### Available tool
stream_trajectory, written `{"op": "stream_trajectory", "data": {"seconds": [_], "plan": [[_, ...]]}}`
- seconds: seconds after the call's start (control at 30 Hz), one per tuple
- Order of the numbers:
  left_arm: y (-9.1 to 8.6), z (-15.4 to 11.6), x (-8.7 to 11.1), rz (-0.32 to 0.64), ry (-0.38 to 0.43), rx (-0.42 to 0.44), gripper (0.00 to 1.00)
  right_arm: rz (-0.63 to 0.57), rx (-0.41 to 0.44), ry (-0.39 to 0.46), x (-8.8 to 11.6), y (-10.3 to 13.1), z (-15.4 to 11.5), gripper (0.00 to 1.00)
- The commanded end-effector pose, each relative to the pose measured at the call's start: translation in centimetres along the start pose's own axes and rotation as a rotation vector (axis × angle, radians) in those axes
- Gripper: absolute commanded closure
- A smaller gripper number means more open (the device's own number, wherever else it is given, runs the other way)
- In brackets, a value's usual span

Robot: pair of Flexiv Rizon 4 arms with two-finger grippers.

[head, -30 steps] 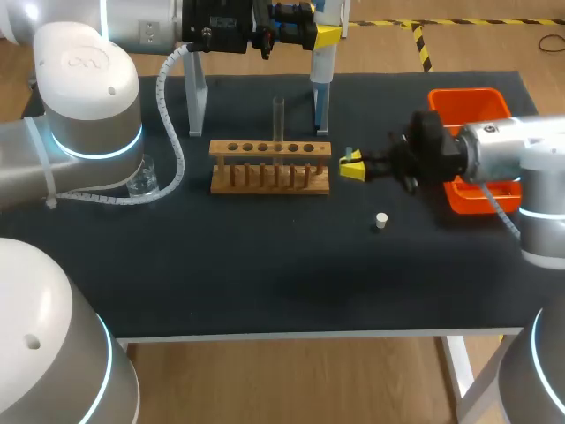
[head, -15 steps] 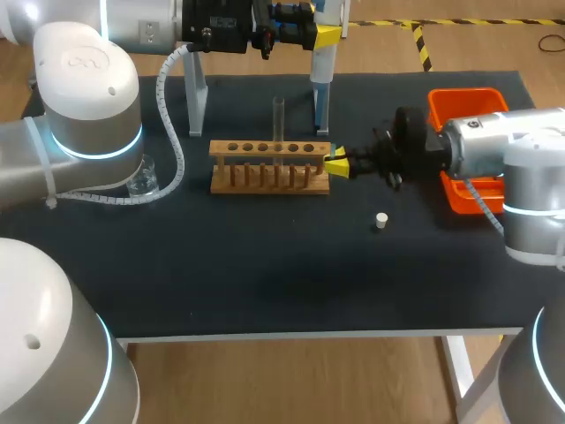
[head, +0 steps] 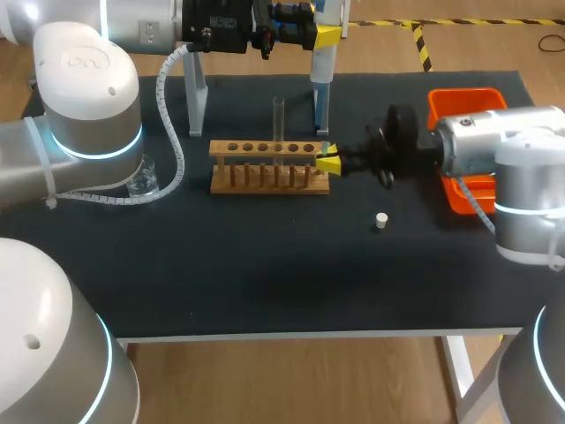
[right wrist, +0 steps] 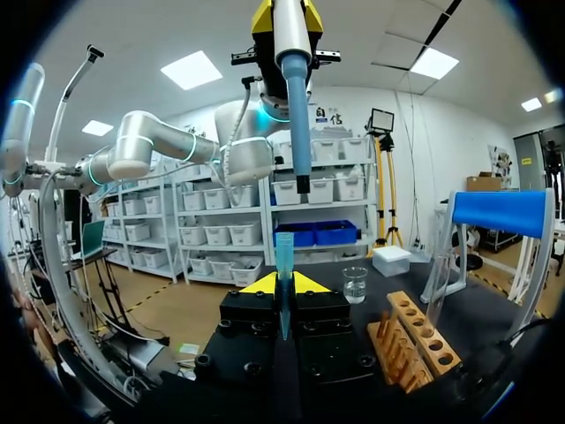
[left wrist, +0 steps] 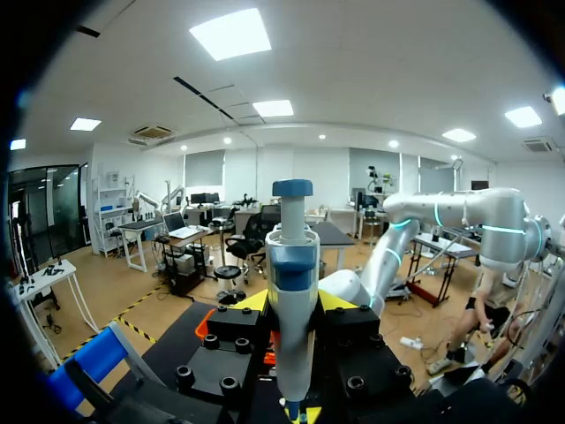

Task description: Invert the test tube, pick up the pipette, mount the tip to pipette, aspirate from beaker and dispense into the tube, eject the tip, return the pipette, and cap with the stopper.

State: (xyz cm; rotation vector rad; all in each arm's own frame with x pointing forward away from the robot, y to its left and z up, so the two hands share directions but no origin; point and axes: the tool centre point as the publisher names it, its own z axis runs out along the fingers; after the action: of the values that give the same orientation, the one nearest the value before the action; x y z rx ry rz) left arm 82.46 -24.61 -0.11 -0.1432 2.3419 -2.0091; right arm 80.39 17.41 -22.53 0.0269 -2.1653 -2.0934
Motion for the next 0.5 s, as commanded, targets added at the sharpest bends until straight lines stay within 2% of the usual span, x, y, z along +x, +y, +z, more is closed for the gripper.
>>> {"op": "stream_trajectory", "data": {"seconds": [0.03,0.5], "plan": [[-0.02,0.07,0.03,0.000,-0.002,0.000,1.00,-0.003,0.005,0.000,-0.18,0.38,0.17,1.00],[-0.02,0.07,0.03,0.000,-0.002,0.000,1.00,-0.008,0.005,0.000,-0.42,0.76,0.52,1.00]]}}
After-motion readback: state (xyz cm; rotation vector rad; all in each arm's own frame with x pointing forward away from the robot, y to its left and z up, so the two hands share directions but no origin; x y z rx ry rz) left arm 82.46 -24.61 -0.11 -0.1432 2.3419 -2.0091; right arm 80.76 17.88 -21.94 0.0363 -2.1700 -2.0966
